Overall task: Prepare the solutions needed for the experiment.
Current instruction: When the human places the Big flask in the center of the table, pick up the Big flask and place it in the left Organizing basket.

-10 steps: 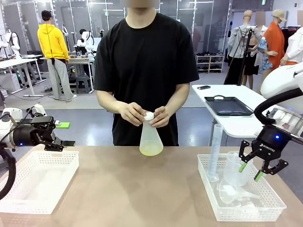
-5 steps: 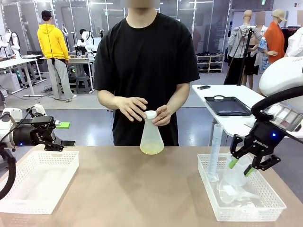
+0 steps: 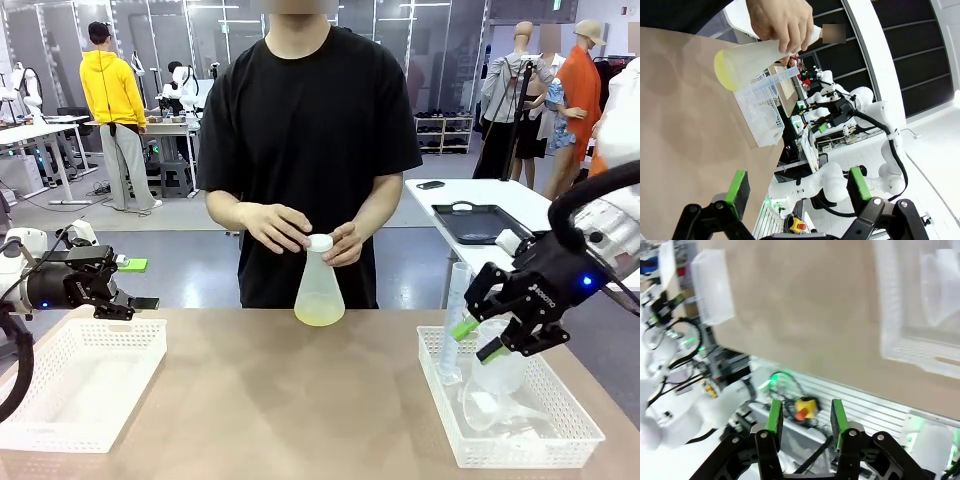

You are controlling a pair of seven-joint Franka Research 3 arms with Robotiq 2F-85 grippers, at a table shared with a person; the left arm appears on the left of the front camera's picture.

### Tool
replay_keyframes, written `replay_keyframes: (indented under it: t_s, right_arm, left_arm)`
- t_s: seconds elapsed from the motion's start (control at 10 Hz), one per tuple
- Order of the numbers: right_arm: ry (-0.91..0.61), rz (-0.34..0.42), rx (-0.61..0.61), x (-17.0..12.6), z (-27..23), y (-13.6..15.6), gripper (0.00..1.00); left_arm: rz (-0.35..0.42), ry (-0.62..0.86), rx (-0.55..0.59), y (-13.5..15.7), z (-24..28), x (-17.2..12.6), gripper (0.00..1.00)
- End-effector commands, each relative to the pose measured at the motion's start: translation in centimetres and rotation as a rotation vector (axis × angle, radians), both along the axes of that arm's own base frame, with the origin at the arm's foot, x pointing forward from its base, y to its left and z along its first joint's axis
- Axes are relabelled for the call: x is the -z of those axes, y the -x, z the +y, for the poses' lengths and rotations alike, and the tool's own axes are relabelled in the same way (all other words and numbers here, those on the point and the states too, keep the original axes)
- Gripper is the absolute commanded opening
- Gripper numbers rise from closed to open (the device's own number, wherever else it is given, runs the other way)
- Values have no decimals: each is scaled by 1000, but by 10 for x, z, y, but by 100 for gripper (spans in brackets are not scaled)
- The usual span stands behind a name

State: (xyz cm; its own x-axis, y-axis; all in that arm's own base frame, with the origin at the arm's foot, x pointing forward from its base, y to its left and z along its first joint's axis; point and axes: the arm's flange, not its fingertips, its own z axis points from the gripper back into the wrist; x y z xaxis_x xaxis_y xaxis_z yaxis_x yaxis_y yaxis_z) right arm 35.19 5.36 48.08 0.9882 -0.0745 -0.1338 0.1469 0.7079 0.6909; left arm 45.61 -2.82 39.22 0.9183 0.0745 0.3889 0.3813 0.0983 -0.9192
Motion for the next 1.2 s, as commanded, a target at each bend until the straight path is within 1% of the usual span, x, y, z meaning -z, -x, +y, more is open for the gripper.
replay_keyframes:
  t_s: [0.0,0.1,0.2,0.3,0.4,0.5,0.7,0.8,1.1]
  right_arm:
    - [-198,59,-10,4,-9,-18,50]
    - [-285,94,-12,4,-14,-29,50]
    - [-376,74,-30,3,-21,-40,50]
    - [-442,73,-50,4,-27,-51,50]
    - [-451,45,-23,5,-30,-57,50]
    - [-484,25,-26,7,-32,-57,50]
    - [-552,-40,53,7,-37,-60,50]
    - [-573,-56,68,9,-37,-62,50]
    - [-602,-65,122,16,-37,-63,50]
  left_arm:
    - [-20,1,-2,0,0,-1,100]
    - [-20,1,-2,0,0,-1,100]
    - [-20,1,-2,0,0,-1,100]
    - [-20,1,-2,0,0,-1,100]
    - [-20,1,-2,0,0,-1,100]
    - [-20,1,-2,0,0,-1,100]
    - [-20,1,-2,0,0,-1,100]
    - [-20,1,-2,0,0,-1,100]
    - [-20,1,-2,0,0,-1,100]
